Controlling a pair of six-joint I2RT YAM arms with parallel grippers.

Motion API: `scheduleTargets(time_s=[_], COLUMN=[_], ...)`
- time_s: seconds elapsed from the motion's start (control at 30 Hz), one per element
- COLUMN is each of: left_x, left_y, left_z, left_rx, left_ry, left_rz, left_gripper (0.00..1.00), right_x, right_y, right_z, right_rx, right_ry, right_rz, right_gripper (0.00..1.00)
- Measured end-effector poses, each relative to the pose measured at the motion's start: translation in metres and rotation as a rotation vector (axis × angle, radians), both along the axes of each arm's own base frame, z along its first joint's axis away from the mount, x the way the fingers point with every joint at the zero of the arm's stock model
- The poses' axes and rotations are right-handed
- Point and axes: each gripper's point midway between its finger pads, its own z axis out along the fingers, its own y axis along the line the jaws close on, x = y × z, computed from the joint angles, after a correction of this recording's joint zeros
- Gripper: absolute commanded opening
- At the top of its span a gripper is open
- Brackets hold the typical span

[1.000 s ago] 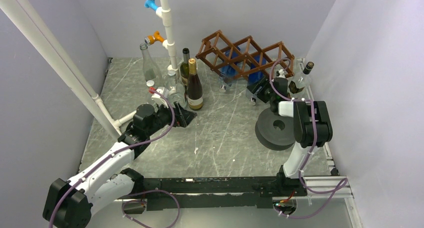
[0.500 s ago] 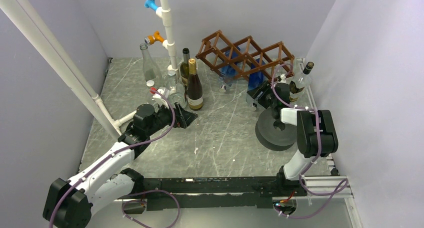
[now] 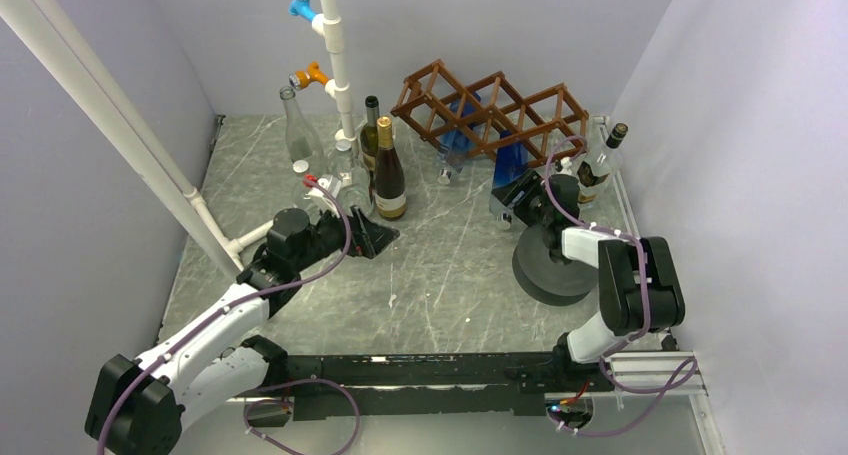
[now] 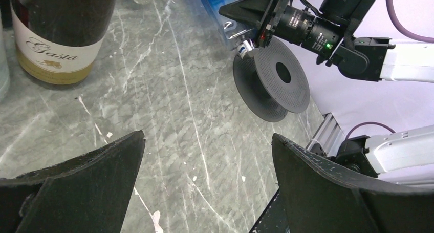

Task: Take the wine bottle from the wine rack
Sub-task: Pick up the wine bottle from the wine rack, then place the wine bottle at the center of the board.

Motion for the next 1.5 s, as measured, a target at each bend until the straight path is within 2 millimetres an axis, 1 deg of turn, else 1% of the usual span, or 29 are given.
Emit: scheduleTargets(time_s=[0.17,0.27,0.37,0.57,0.67,0.77,0.87,1.17,1.33,1.5], left_x=[-0.007,-0.015,-0.021,-0.035,-0.035,-0.034,-0.032,-0.032,-0.034,-0.036], left_y=[-0.008,-0.02,-0.033,-0.062,-0.073,-0.086,-0.099,-0.129,-0.14,-0.146], left_z=[0.002,0.0,-0.007,-0.032,-0.036,-0.035,-0.033,-0.049,-0.061,-0.064], left_rx=[-0.012,-0.017,-0.011,0.017,0.022,0.009,-0.009,-0.025,-0.024,-0.032], left_ry=[0.0,0.012,0.032,0.121,0.154,0.178,0.196,0.288,0.33,0.345], left_rz=[-0.029,-0.061,-0.09,-0.125,-0.119,-0.113,-0.115,-0.129,-0.136,-0.141], left_gripper=[0.99,1.0,1.0,0.99,0.99,0.97,0.97,0.99,0.99,0.99], right_x=[-0.005,-0.008,-0.012,-0.022,-0.025,-0.029,-0.034,-0.046,-0.05,-0.053], right_y=[0.002,0.004,0.006,0.01,0.011,0.012,0.014,0.017,0.019,0.021], right_z=[0.001,0.002,0.002,0.004,0.005,0.006,0.006,0.008,0.01,0.012], right_rx=[0.008,0.018,0.03,0.052,0.058,0.064,0.068,0.07,0.075,0.087], right_ry=[0.017,0.033,0.051,0.092,0.106,0.121,0.141,0.174,0.186,0.193], right_rz=[-0.004,-0.005,-0.006,-0.004,-0.002,0.002,0.007,0.015,0.016,0.014], right_gripper=[0.08,0.07,0.07,0.07,0.08,0.08,0.08,0.08,0.09,0.09])
